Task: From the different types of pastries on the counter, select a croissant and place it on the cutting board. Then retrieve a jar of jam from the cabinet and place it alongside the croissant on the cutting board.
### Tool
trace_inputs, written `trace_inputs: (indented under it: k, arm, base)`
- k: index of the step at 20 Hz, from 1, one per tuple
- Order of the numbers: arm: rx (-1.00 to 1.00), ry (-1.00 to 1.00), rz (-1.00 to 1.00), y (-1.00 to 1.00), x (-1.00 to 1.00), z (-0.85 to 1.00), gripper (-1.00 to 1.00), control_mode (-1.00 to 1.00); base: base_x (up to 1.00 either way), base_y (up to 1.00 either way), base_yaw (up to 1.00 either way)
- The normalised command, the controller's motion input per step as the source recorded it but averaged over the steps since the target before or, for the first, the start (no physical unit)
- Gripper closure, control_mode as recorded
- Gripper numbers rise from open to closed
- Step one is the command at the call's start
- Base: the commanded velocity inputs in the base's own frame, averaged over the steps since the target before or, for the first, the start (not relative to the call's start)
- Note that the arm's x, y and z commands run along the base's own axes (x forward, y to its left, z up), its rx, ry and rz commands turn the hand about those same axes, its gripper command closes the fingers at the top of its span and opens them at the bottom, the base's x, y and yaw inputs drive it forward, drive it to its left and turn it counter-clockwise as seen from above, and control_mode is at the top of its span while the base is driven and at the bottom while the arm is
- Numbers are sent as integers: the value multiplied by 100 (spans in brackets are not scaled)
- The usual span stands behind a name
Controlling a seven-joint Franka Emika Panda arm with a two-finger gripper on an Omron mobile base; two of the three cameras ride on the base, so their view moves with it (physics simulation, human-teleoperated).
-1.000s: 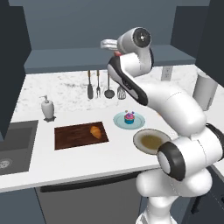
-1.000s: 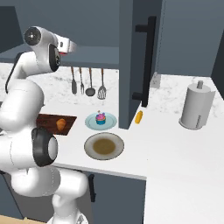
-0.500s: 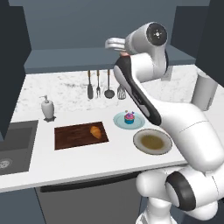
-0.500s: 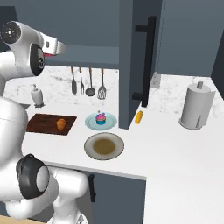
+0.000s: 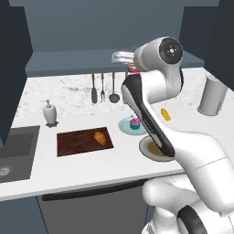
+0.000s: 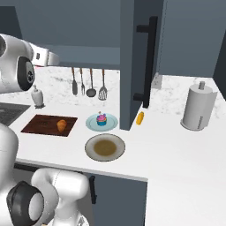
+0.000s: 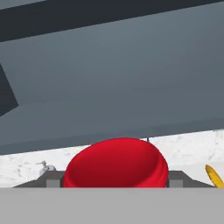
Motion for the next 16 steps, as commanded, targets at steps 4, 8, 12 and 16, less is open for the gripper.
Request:
trace_inputs:
  k: [4, 8, 12, 16]
  arm:
    - [0, -3, 0, 0, -100, -29, 100, -100]
    - [0, 0, 0, 0, -96, -40, 100, -100]
    - [0, 0, 0, 9, -82, -49, 100, -100]
    - [0, 5, 0, 19, -45, -21, 100, -100]
  base:
    - [0, 0, 0]
    - [0, 0, 0]
    - [0, 0, 0]
    - [0, 0, 0]
